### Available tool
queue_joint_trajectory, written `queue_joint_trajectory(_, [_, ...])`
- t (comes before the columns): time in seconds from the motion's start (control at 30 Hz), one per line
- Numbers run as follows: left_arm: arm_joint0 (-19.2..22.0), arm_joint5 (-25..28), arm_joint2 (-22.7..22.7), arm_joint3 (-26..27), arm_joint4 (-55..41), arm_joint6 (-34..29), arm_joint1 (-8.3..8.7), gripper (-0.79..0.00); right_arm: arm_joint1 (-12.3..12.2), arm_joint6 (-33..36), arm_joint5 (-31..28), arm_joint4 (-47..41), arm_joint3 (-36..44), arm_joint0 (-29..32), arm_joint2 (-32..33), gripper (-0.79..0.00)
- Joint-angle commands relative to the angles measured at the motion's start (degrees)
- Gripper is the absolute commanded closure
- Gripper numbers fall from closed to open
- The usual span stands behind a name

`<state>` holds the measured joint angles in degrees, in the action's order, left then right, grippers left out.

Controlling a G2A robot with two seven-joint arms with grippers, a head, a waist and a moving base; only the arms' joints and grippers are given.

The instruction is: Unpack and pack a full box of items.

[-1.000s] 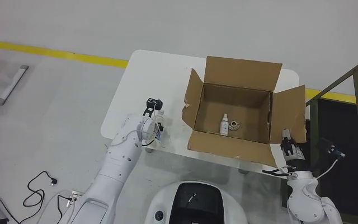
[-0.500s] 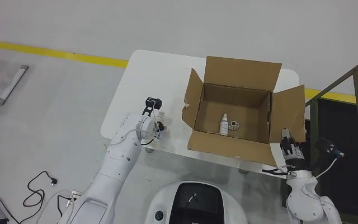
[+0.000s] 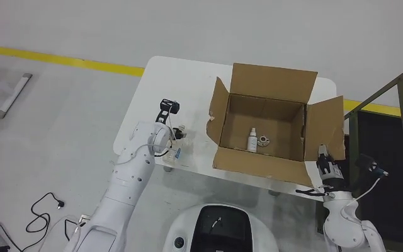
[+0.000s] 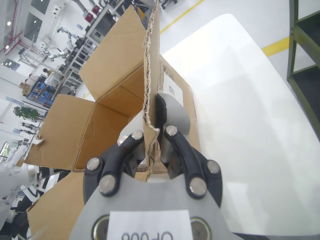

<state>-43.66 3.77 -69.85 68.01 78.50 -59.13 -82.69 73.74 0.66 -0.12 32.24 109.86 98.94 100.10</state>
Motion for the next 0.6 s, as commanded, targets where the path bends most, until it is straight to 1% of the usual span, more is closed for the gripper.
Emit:
queue_joint_trajectory(0.0, [-1.4, 0.0, -1.6, 3.8, 0.2, -1.0, 0.47, -0.785, 0.0, 0.6, 0.0, -0.7, -0.3, -0.1, 0.6, 0.000])
queue_joint_trajectory(0.07, [-2.9, 0.1, -3.4, 7.9, 0.2, -2.2, 0.97, -0.785, -0.1, 1.7, -0.3, -1.6, -0.4, -0.2, 1.0, 0.000])
queue_joint_trajectory(0.17, [-4.2, 0.1, -5.2, 12.5, 0.0, -3.2, 1.40, -0.785, -0.1, 3.3, -0.7, -3.4, -0.4, -0.3, 1.3, 0.000])
queue_joint_trajectory(0.23, [-4.8, -0.1, -6.5, 16.1, -0.9, -3.9, 1.64, -0.785, -0.1, 5.5, -1.0, -6.7, -0.4, -0.4, 1.7, 0.000])
queue_joint_trajectory(0.33, [-4.9, -0.3, -7.5, 19.8, -1.9, -4.5, 1.82, -0.785, -0.1, 8.6, -1.6, -10.7, -0.3, -0.4, 2.3, 0.000])
queue_joint_trajectory(0.57, [-3.6, -0.9, -7.8, 24.3, -2.9, -5.6, 2.00, -0.785, -0.3, 14.3, -2.2, -18.6, -0.2, -0.2, 4.2, 0.000])
